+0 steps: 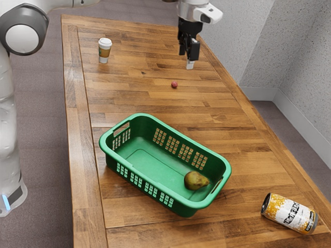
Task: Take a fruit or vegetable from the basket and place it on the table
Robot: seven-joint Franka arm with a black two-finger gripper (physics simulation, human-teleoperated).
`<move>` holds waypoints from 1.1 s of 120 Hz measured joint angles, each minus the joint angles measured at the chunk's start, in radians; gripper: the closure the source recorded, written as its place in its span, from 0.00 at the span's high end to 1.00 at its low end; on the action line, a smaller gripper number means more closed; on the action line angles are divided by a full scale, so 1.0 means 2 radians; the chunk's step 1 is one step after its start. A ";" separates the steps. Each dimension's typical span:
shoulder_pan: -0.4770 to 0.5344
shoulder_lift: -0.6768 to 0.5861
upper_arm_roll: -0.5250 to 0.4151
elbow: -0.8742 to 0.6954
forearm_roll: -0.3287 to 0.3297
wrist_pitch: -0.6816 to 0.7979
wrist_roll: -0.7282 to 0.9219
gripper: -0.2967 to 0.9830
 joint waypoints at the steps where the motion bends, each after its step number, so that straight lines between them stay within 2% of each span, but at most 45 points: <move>1: 0.000 0.000 0.000 0.000 0.000 0.000 0.000 0.77; 23: -0.009 0.001 -0.002 0.001 0.001 0.000 0.001 0.77; 40: -0.018 0.048 -0.008 0.041 -0.004 0.001 0.001 0.77; 67: -0.144 0.074 -0.011 0.047 0.008 0.003 0.001 0.77; 97: -0.151 0.082 -0.012 0.037 0.012 0.004 0.001 0.77; 104: -0.160 0.078 -0.011 0.020 0.032 0.018 0.001 0.77; 110: -0.165 0.074 -0.009 -0.002 0.035 0.031 0.001 0.77; 132: -0.175 0.073 -0.010 -0.023 0.020 0.063 0.005 0.77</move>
